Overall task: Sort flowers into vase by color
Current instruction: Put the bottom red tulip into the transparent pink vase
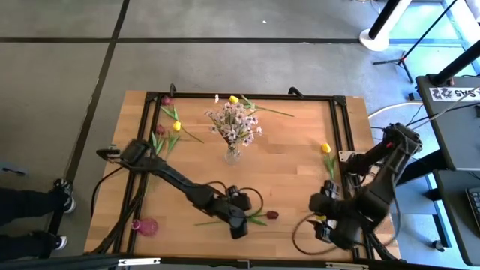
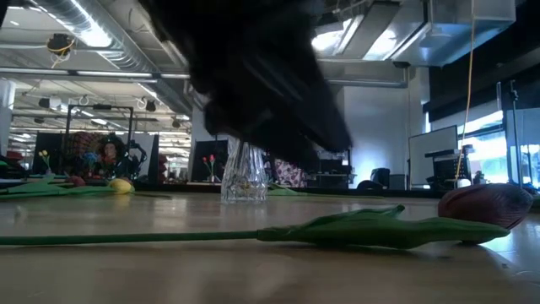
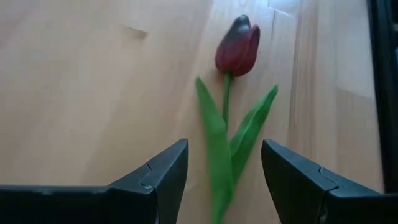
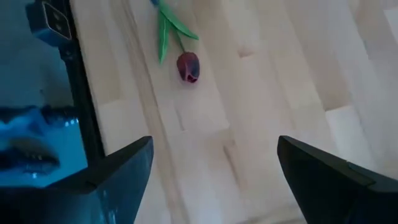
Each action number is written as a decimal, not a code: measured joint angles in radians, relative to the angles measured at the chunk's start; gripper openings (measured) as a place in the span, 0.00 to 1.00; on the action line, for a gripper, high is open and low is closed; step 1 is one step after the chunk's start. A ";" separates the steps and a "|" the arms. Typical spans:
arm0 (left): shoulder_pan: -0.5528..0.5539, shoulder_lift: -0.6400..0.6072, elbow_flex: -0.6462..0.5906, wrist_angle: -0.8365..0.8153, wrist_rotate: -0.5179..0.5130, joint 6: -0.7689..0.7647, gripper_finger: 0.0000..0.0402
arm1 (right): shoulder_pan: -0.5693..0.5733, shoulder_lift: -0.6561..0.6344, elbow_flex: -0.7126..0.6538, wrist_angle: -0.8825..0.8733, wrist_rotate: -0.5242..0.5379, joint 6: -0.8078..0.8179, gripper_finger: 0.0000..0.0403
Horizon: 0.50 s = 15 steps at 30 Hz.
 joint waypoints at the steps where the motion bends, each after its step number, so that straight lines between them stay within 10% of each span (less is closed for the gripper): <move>1: 0.000 0.029 0.026 0.001 0.000 -0.001 0.49 | 0.022 0.001 -0.003 -0.001 0.018 0.041 0.85; 15: 0.019 0.198 0.112 0.137 -0.005 -0.018 0.49 | 0.069 0.003 -0.007 0.019 0.085 0.220 0.85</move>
